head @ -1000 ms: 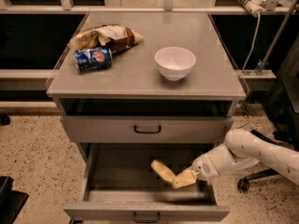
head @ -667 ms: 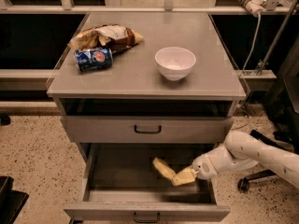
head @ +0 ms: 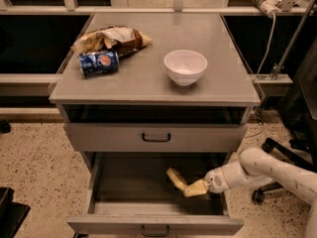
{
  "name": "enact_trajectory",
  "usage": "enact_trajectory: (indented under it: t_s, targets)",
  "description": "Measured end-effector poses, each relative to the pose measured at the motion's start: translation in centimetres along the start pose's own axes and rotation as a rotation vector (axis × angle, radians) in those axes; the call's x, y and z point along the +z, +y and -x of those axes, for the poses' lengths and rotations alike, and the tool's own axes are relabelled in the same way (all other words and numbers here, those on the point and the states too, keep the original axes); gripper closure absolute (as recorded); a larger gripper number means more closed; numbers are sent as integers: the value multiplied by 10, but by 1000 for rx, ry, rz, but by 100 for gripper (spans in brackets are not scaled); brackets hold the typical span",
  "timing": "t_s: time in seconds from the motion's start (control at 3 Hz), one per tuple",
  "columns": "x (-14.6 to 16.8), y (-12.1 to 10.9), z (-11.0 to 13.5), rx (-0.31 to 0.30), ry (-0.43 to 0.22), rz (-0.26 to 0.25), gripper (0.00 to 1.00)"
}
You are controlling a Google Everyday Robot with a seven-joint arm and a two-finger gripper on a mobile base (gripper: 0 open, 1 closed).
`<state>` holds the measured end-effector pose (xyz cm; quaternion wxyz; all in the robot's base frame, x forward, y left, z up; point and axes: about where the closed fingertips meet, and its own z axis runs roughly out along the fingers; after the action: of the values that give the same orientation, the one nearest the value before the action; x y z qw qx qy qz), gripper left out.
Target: Place sponge into middle drawer
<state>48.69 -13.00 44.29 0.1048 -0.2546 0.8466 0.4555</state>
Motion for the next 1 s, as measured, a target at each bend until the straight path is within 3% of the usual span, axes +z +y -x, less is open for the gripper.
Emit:
enact_trajectory:
  t_s: [0.33,1.0]
  targets:
    - [1,-1,-1,1,0,1,81]
    - [1,0,-1,1,0,1,35]
